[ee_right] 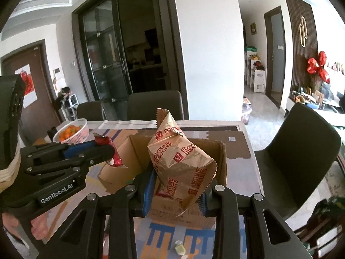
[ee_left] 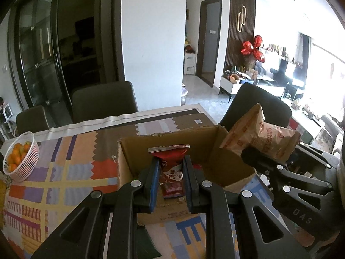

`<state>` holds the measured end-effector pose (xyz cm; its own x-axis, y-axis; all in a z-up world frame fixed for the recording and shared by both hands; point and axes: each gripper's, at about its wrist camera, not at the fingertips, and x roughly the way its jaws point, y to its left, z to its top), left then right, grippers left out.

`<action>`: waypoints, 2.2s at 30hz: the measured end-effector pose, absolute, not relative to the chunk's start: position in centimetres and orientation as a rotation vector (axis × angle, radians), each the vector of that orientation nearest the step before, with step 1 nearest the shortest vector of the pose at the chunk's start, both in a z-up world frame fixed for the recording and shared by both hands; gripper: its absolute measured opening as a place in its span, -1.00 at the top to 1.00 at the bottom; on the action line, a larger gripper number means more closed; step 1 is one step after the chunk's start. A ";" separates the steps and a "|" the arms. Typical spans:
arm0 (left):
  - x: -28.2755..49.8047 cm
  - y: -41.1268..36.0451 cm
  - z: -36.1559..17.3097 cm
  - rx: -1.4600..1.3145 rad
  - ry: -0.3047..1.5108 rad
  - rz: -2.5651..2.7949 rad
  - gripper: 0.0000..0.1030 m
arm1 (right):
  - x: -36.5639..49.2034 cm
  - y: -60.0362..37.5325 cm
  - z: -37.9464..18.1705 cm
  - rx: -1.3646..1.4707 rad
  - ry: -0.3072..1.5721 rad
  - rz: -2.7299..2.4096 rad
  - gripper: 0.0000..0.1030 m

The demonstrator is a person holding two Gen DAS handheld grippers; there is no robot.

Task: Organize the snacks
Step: 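Carry the beige bag with the right tool while the left tool carries the red-white candy over the box, then open both tools over the box to release the beige bag and candy, then move the left tool to the green candy while the right tool approaches the clear-wrapped candy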

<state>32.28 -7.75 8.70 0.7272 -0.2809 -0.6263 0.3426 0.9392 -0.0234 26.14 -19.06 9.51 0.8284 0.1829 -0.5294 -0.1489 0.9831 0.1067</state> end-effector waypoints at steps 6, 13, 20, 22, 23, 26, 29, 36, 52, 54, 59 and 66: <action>34.5 -8.1 8.2 0.096 0.710 -0.328 0.58 | 28.6 -19.0 9.0 0.035 0.599 0.179 0.33; 35.1 -8.6 8.4 0.116 0.701 -0.282 0.18 | 30.8 -19.6 8.5 0.053 0.635 0.152 -0.09; 32.3 -8.0 8.8 0.134 0.673 -0.263 0.10 | 29.3 -20.3 9.0 0.045 0.611 0.123 -0.17; 31.0 -8.2 8.6 0.140 0.671 -0.278 0.08 | 28.3 -20.2 9.1 0.037 0.600 0.129 -0.17; 30.8 -8.2 8.5 0.140 0.671 -0.283 0.07 | 27.7 -20.1 9.2 0.030 0.594 0.136 -0.17; 29.2 -8.3 8.2 0.144 0.669 -0.298 0.06 | 26.1 -19.8 9.3 0.017 0.579 0.153 -0.17; 27.5 -8.5 7.9 0.154 0.655 -0.305 0.02 | 24.1 -19.6 9.2 -0.004 0.564 0.163 -0.17; 24.2 -9.2 6.4 0.165 0.654 -0.316 -0.06 | 21.1 -19.9 8.3 -0.033 0.556 0.159 -0.17; 20.3 -10.6 0.2 0.159 0.763 -0.373 -0.08 | 17.3 -21.1 3.3 -0.034 0.653 0.157 -0.17; 20.0 -10.9 -1.0 0.169 0.787 -0.385 -0.08 | 17.1 -21.2 2.4 -0.030 0.676 0.155 -0.17; 19.8 -11.4 -3.6 0.177 0.842 -0.416 -0.10 | 16.6 -21.4 0.2 -0.028 0.736 0.155 -0.17; 19.8 -12.0 -7.3 0.165 0.931 -0.445 -0.11 | 16.2 -21.7 -2.6 -0.025 0.805 0.145 -0.17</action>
<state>19.83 -11.97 -7.34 0.5147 -0.2979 -0.8040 0.4383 0.8973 -0.0519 16.18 -21.69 -2.58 0.6836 0.1194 -0.7200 -0.1386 0.9898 0.0326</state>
